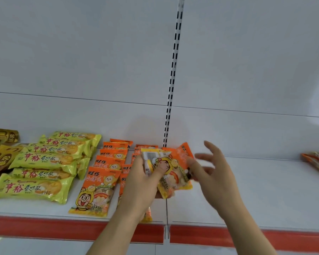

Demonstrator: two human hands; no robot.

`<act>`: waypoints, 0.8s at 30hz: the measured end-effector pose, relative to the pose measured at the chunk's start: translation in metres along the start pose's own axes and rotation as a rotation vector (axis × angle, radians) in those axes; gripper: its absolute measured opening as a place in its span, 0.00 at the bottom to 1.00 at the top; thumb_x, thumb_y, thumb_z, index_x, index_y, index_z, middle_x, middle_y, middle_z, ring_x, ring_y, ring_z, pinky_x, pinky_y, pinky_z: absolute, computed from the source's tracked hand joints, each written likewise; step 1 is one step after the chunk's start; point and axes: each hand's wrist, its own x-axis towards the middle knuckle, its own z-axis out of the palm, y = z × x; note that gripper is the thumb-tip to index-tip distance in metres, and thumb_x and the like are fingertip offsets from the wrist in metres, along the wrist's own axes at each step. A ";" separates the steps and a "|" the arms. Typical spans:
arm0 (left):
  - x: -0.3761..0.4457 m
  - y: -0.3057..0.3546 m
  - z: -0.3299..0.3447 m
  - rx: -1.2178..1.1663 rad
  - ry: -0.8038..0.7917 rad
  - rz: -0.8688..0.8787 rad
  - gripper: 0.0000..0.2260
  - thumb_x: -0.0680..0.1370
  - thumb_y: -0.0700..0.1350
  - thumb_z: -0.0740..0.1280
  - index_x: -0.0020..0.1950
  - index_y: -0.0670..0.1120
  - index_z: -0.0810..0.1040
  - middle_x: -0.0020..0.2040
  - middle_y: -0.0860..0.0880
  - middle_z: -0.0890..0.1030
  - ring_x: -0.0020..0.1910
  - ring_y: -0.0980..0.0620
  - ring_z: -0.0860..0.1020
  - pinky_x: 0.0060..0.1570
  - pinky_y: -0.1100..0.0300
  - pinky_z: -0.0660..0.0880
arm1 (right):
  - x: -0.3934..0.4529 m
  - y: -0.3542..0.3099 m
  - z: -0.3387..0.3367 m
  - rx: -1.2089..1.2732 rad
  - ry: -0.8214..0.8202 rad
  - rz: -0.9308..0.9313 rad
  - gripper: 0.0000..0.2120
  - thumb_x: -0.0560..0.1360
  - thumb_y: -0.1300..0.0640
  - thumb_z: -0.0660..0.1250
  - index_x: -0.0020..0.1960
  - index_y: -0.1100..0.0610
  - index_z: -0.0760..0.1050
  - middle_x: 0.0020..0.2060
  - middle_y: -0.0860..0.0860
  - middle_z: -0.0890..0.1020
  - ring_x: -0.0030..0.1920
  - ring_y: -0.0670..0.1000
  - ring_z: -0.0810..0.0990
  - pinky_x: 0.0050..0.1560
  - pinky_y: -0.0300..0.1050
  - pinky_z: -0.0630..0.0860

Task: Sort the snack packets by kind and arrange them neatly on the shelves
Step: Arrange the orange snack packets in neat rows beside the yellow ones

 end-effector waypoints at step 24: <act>-0.001 0.012 -0.021 -0.051 0.194 -0.057 0.03 0.86 0.44 0.63 0.58 0.49 0.75 0.49 0.45 0.85 0.36 0.45 0.87 0.26 0.54 0.80 | 0.015 0.066 0.022 -0.621 -0.227 -0.061 0.18 0.81 0.47 0.64 0.70 0.43 0.74 0.74 0.48 0.67 0.76 0.51 0.58 0.74 0.47 0.58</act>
